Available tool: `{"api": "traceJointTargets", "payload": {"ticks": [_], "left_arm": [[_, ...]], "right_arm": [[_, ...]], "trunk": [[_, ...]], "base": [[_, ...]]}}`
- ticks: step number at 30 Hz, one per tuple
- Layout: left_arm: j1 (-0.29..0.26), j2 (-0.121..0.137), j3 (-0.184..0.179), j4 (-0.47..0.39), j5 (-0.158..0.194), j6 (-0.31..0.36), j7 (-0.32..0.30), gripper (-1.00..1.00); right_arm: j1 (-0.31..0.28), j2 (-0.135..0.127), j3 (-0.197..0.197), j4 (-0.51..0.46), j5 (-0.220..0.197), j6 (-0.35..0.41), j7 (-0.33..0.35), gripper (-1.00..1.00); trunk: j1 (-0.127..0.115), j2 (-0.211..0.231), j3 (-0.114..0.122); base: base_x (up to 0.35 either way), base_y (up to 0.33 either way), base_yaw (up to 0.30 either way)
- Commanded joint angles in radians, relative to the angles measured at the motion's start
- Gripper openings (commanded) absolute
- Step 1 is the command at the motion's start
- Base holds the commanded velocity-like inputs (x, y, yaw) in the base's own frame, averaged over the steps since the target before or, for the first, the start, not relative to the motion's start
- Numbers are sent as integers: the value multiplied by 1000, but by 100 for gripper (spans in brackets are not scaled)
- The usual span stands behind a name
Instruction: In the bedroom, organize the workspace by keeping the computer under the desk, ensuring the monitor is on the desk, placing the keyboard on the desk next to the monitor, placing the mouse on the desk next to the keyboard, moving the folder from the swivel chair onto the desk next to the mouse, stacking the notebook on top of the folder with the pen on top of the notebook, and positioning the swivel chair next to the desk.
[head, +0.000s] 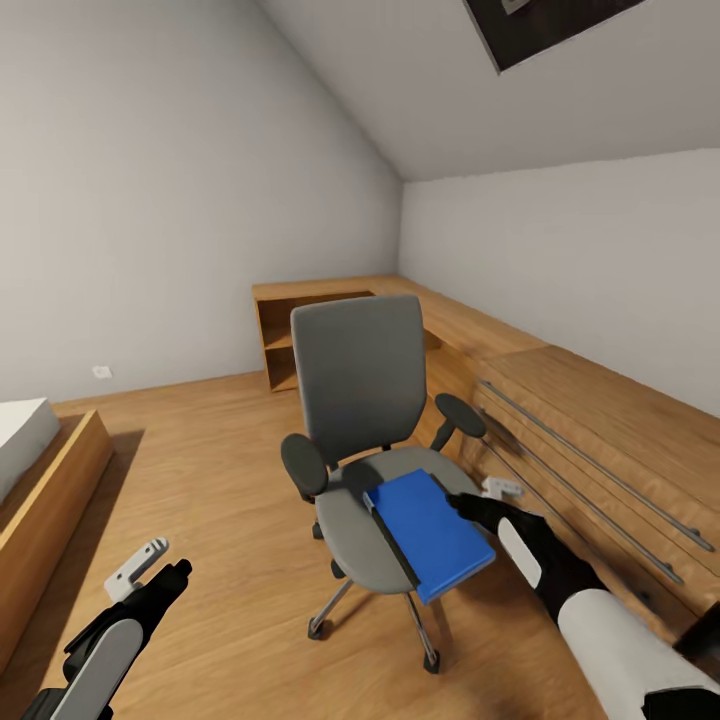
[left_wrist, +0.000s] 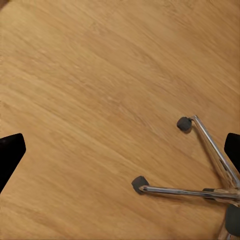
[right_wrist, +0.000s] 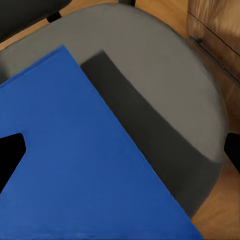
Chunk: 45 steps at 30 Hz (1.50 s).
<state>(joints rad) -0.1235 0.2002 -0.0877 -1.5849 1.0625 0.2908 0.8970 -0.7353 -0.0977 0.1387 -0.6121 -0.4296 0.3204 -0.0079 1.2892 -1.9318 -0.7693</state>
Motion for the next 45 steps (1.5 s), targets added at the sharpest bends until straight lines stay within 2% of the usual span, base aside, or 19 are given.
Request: {"api": "traceJointTargets", "payload": {"ticks": [1, 2, 5, 8, 10, 13, 14, 17, 20, 23, 32, 33, 35, 38, 39, 40, 44, 45], "left_arm": [[-1, 1, -1, -1, 3, 4, 7, 100], [-1, 1, -1, -1, 3, 4, 7, 100], [-1, 1, -1, -1, 4, 4, 7, 100], [-1, 1, -1, -1, 4, 4, 7, 100], [-1, 1, -1, -1, 3, 4, 7, 100], [-1, 1, -1, -1, 3, 5, 7, 100], [-1, 1, -3, -1, 4, 5, 7, 100], [-1, 1, -3, -1, 4, 5, 6, 100], [-1, -1, -4, 0, -58, 5, 1, 100], [-1, -4, -4, 0, -87, 5, -2, 100], [-1, -5, -4, -1, -98, 5, -3, 100], [-1, -6, -1, -6, -98, 1, 0, 100], [-1, -6, -1, -6, -99, 1, 1, 100], [-1, -6, 0, -6, -98, 1, 1, 100], [-1, -6, 1, -6, -98, 1, 1, 100], [-1, -5, 1, -6, -98, 1, 2, 100], [-1, -5, 1, -5, -97, 1, 2, 100], [-1, -5, 1, -5, -96, 1, 2, 100]], "right_arm": [[29, -3, 3, -65, -3, 29, -2, 100], [45, -4, 3, -98, -4, 42, -2, 100], [150, -6, -2, -306, -4, 121, -5, 100], [244, -6, -25, -481, -4, 175, -7, 100], [272, -4, -34, -527, -13, 195, -6, 100], [283, -4, -37, -543, -83, 203, -7, 100], [287, -13, -40, -549, -202, 207, -7, 100], [288, -18, -40, -546, -219, 207, -7, 100], [289, -18, -39, -542, -224, 206, -7, 100], [289, -19, -39, -542, -224, 206, -7, 100], [289, -23, -40, -543, -224, 200, -7, 100], [289, -33, -57, -536, -228, 203, -6, 100], [289, -33, -99, -524, -240, 206, -5, 100], [289, -36, -159, -499, -285, 214, -2, 100], [289, -39, -185, -492, -312, 225, -1, 100], [289, -52, -215, -486, -362, 249, 1, 100], [289, -87, -241, -480, -467, 278, 2, 100], [290, -90, -242, -480, -477, 279, 2, 100]], "trunk": [[0, 0, -1], [0, 0, -1], [0, 0, -1], [0, 0, -1], [0, 0, -1], [0, 0, -1], [0, 0, -1], [0, 0, -1], [0, 0, -2], [0, 0, -4], [0, 0, -5], [4, -7, -8], [11, -21, -15], [23, -42, -24], [27, -49, -27], [31, -56, -30], [46, -84, -43], [50, -91, -46]], "base": [[0, 0, 0], [0, 0, 0], [0, 0, 0], [0, 0, 0], [0, 0, 0], [0, 0, 0], [0, 0, 0], [0, 13, 0], [-74, 300, -170], [-19, 320, -148], [-3, 314, -21], [0, 14, -228], [0, 6, -254], [0, 2, -267], [0, 1, -270], [0, 0, -271], [0, 0, -272], [0, 0, -273]]}}
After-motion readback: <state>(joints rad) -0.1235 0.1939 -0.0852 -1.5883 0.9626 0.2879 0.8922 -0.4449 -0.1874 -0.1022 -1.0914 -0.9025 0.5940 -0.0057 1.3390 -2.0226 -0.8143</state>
